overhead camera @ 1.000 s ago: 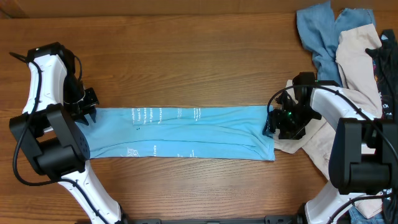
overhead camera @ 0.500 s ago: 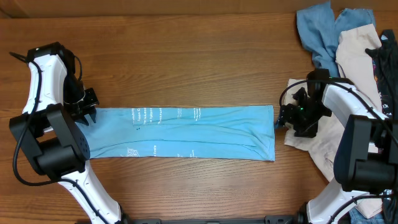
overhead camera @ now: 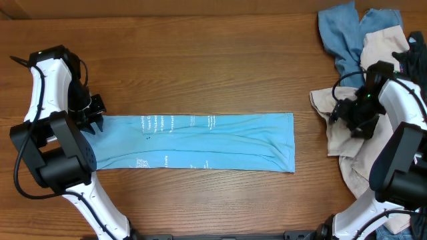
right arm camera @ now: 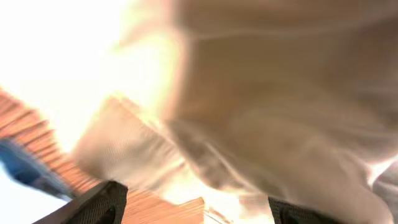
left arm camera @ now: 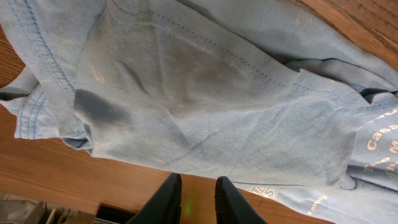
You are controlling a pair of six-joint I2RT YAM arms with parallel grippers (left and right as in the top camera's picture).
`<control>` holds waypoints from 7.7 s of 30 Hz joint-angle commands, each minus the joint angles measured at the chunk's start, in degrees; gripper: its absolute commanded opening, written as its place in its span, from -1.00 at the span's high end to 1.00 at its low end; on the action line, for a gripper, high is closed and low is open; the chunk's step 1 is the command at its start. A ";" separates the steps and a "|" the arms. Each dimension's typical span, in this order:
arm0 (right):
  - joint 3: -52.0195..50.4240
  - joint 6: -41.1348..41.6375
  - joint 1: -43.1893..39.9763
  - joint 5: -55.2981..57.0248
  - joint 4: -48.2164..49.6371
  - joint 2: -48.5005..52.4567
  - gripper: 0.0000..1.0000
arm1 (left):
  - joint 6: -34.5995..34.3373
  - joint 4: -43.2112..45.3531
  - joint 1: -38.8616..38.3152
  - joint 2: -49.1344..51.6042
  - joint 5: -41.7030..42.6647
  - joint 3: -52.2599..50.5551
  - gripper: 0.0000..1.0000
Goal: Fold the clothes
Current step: 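Move the right gripper to the folded strip's right end, then grasp the strip's right end with the right gripper and lift it leftward, then lay the right end onto the strip's middle and open the right gripper, then grasp the strip's left end with the left gripper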
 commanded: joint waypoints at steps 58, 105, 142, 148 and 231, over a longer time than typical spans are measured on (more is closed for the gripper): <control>-20.46 -4.11 15.78 -16.02 16.22 -4.66 0.92 | 2.05 -0.48 0.17 -3.04 1.07 0.59 0.62; 2.95 9.97 55.63 -5.35 15.61 -3.80 0.92 | 2.03 -0.74 0.48 -6.08 2.23 0.68 0.55; 2.86 -0.52 58.62 -16.09 22.18 -2.60 0.09 | 2.03 -0.57 0.50 -6.08 2.23 0.68 0.55; 2.89 4.15 57.79 -3.02 20.92 -2.62 0.04 | 2.01 -0.66 0.48 -6.08 2.23 0.68 0.55; 23.02 6.95 40.94 11.32 -4.83 -7.30 -0.17 | 1.62 28.96 2.99 -5.97 -5.25 -29.51 -0.29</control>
